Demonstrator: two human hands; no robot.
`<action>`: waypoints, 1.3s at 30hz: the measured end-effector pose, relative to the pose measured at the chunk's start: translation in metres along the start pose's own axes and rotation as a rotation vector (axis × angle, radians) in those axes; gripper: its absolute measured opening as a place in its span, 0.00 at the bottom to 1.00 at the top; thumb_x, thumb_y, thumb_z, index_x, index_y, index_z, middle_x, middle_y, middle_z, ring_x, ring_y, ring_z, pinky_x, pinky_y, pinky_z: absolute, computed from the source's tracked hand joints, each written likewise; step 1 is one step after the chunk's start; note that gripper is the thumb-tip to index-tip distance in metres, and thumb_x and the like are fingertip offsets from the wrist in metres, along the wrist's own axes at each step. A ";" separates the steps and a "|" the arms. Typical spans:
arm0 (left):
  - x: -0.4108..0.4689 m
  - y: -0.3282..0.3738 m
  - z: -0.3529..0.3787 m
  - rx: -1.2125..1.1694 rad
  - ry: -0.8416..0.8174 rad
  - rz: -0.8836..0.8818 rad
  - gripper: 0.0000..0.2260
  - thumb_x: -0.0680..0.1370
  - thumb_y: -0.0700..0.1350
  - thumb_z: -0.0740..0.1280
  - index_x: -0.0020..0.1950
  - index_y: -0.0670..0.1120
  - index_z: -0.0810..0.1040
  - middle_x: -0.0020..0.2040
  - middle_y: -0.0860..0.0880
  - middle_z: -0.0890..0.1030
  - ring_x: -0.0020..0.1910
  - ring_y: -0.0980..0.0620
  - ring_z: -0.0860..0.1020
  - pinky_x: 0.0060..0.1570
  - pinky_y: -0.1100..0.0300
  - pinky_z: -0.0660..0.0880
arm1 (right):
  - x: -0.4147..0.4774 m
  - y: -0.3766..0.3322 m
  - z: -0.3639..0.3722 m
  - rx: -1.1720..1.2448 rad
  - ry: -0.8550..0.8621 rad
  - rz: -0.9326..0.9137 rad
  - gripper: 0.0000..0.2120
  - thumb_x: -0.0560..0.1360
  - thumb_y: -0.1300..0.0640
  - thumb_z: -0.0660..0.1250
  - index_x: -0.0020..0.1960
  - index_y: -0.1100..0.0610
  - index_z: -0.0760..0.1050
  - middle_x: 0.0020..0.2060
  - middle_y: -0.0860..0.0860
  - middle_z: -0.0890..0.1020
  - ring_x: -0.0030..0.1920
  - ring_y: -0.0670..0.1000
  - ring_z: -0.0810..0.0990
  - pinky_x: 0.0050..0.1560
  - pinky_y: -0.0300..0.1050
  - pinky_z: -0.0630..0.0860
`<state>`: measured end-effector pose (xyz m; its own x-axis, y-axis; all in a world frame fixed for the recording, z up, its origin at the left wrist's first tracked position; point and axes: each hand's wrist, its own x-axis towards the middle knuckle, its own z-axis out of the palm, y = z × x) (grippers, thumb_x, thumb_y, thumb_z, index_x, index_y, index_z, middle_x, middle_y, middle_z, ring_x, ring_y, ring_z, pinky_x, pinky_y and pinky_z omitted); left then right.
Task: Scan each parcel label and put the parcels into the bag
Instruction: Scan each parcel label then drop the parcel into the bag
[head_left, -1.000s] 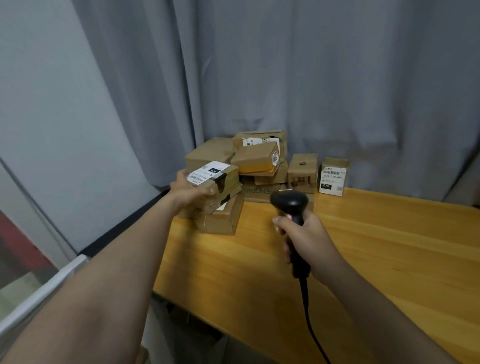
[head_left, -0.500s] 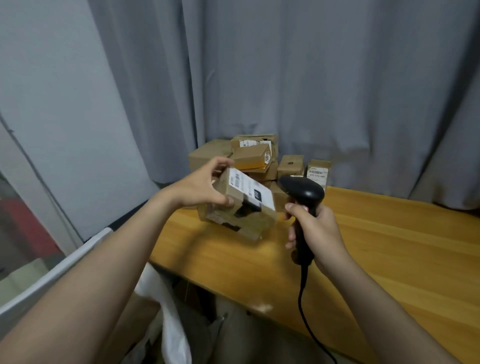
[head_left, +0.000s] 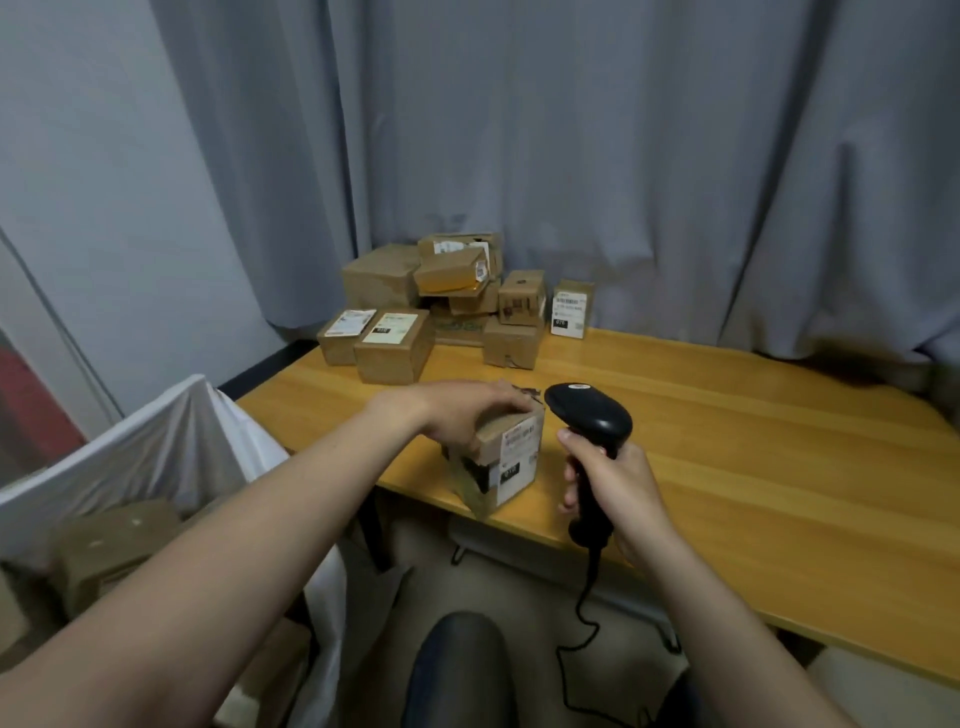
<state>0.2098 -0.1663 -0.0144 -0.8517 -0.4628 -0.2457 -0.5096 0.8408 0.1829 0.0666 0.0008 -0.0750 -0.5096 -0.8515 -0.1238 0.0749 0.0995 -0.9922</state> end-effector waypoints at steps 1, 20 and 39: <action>-0.003 0.000 0.003 0.040 0.046 -0.004 0.40 0.75 0.36 0.73 0.81 0.59 0.62 0.81 0.56 0.62 0.77 0.50 0.62 0.72 0.52 0.65 | -0.005 0.002 -0.004 -0.022 0.001 0.004 0.13 0.81 0.53 0.71 0.44 0.62 0.78 0.29 0.53 0.78 0.27 0.52 0.77 0.33 0.50 0.81; -0.014 -0.012 0.065 -0.393 0.393 -0.186 0.28 0.80 0.38 0.71 0.76 0.58 0.71 0.82 0.53 0.61 0.83 0.48 0.51 0.81 0.42 0.52 | -0.073 0.037 0.000 -0.322 -0.056 -0.041 0.15 0.80 0.52 0.71 0.38 0.58 0.75 0.23 0.54 0.74 0.24 0.54 0.75 0.29 0.46 0.72; -0.011 -0.008 0.052 -0.591 0.398 -0.316 0.23 0.75 0.40 0.76 0.66 0.60 0.80 0.80 0.44 0.60 0.82 0.44 0.55 0.78 0.45 0.60 | -0.051 0.023 -0.020 -0.147 0.070 -0.074 0.06 0.81 0.53 0.70 0.52 0.53 0.73 0.36 0.53 0.77 0.29 0.51 0.77 0.30 0.45 0.76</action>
<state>0.2299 -0.1534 -0.0630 -0.5781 -0.8154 -0.0309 -0.6206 0.4148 0.6655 0.0778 0.0570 -0.0914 -0.5679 -0.8218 -0.0457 -0.0883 0.1160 -0.9893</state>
